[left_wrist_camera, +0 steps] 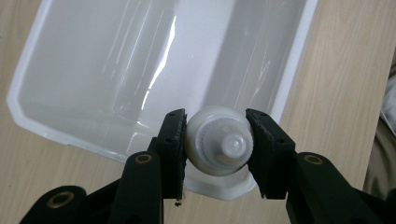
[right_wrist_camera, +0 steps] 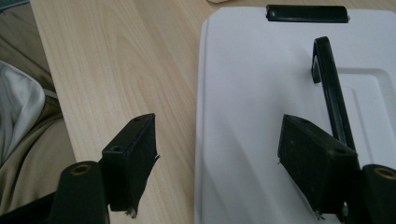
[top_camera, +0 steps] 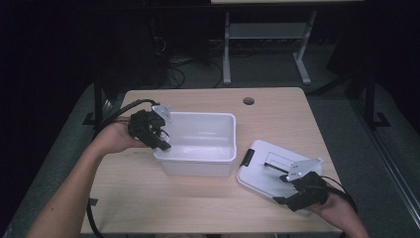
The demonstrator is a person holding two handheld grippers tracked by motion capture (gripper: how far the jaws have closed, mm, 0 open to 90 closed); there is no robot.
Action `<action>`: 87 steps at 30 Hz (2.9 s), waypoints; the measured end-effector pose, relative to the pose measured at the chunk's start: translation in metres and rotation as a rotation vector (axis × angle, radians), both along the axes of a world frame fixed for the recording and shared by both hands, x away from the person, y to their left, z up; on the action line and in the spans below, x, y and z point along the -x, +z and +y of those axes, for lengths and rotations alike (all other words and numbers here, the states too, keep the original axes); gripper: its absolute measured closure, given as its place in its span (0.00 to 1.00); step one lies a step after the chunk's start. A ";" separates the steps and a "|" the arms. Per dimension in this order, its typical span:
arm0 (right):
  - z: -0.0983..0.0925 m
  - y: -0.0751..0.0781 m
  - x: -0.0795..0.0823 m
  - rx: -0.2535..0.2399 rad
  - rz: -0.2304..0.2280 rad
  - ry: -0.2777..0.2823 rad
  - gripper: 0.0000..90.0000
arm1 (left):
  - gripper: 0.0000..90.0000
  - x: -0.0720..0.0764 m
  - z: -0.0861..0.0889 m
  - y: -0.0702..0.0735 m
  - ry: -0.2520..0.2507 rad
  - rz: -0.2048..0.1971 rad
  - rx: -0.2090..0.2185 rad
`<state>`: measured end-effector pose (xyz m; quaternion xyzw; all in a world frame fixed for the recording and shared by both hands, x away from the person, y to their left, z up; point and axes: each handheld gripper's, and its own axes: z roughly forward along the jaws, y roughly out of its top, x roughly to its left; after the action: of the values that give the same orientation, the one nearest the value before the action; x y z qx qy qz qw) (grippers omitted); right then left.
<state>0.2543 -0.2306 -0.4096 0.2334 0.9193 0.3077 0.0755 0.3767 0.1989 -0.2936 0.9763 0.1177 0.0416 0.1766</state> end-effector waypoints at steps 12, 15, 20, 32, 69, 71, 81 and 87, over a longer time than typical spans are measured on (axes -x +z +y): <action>0.001 -0.001 0.000 0.002 0.001 0.005 0.31 | 0.67 -0.005 0.001 -0.014 0.017 0.012 0.000; 0.002 -0.001 -0.001 0.004 0.002 0.008 0.31 | 0.67 -0.006 0.000 -0.017 0.016 0.011 -0.016; 0.004 -0.002 0.000 0.008 0.001 0.013 0.31 | 0.67 -0.006 -0.005 -0.020 0.013 0.013 -0.019; 0.003 0.000 0.001 0.000 -0.008 0.016 0.31 | 0.67 -0.008 -0.004 -0.037 0.024 0.022 -0.017; 0.002 0.002 0.000 -0.009 -0.021 0.014 0.30 | 0.67 -0.013 -0.001 -0.056 0.059 0.021 -0.002; 0.003 0.002 0.000 -0.009 -0.024 0.017 0.30 | 0.67 -0.013 -0.001 -0.055 0.058 0.024 -0.002; 0.004 0.004 0.000 -0.013 -0.035 0.022 0.30 | 0.66 -0.013 -0.003 -0.057 0.053 0.027 -0.015; 0.004 0.003 0.000 -0.013 -0.033 0.025 0.30 | 0.66 -0.012 -0.004 -0.060 0.048 0.034 -0.028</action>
<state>0.2538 -0.2262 -0.4065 0.2175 0.9188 0.3183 0.0852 0.3890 0.1949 -0.3533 0.9761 0.1436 0.0308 0.1599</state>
